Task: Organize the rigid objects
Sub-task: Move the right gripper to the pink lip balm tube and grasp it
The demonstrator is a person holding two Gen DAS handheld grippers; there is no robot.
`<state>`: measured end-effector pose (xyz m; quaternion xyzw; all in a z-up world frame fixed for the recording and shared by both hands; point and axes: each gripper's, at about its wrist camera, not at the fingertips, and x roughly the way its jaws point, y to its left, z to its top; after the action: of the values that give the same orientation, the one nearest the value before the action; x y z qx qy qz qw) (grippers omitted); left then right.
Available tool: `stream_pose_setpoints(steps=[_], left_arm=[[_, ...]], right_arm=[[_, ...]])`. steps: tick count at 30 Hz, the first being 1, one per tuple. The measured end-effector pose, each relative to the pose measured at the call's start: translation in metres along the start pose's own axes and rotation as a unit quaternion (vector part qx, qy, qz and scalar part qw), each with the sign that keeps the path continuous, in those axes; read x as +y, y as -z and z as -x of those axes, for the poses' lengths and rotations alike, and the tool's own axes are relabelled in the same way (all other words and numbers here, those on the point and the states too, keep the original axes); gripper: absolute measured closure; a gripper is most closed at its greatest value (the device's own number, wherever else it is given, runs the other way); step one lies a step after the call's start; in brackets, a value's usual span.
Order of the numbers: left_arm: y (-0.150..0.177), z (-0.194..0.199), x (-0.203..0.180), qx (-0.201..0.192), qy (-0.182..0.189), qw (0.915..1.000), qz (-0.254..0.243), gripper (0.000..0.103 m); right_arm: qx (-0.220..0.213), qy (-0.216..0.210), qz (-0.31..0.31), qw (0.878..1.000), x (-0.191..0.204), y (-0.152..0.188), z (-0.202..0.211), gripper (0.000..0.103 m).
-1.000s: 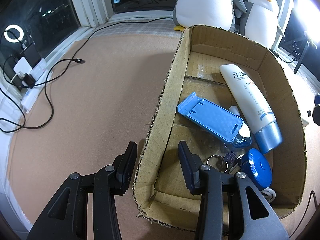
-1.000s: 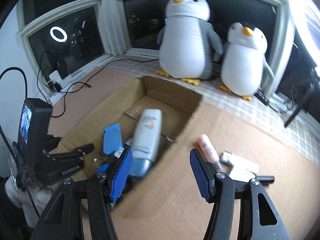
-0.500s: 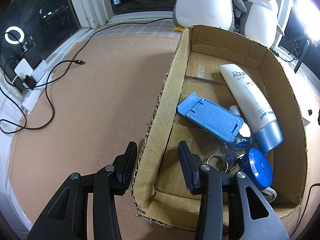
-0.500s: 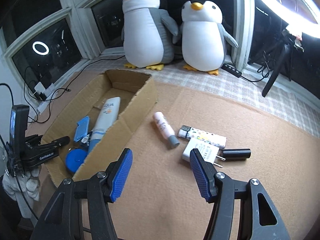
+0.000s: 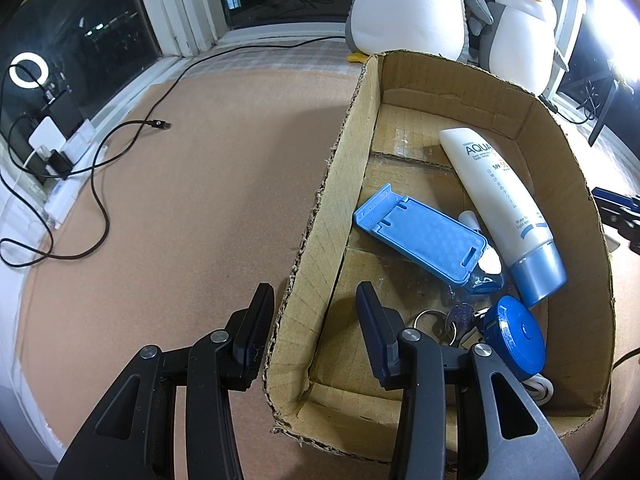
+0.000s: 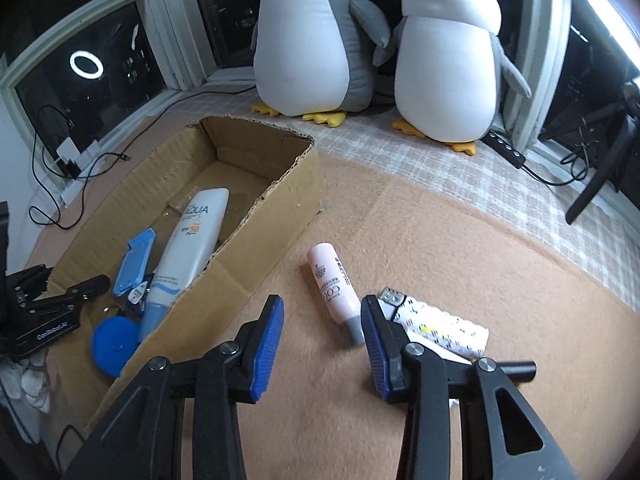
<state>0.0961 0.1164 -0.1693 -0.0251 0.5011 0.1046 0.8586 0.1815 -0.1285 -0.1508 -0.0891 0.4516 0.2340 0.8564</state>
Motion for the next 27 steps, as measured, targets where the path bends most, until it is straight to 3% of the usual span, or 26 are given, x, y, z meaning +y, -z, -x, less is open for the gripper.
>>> stream_pose_setpoints(steps=[15, 19, 27], left_arm=[[0.0, -0.001, 0.0, 0.001, 0.0, 1.0, 0.001, 0.061], [0.0, -0.001, 0.0, 0.001, 0.0, 1.0, 0.002, 0.061], [0.0, -0.001, 0.0, 0.001, 0.001, 1.0, 0.002, 0.061]], right_arm=[[0.025, 0.007, 0.017, 1.0, 0.002, -0.013, -0.031, 0.07], [0.037, 0.002, 0.017, 0.999, 0.004, -0.012, -0.036, 0.081], [0.046, 0.011, 0.017, 0.999, 0.009, -0.009, -0.04, 0.085]])
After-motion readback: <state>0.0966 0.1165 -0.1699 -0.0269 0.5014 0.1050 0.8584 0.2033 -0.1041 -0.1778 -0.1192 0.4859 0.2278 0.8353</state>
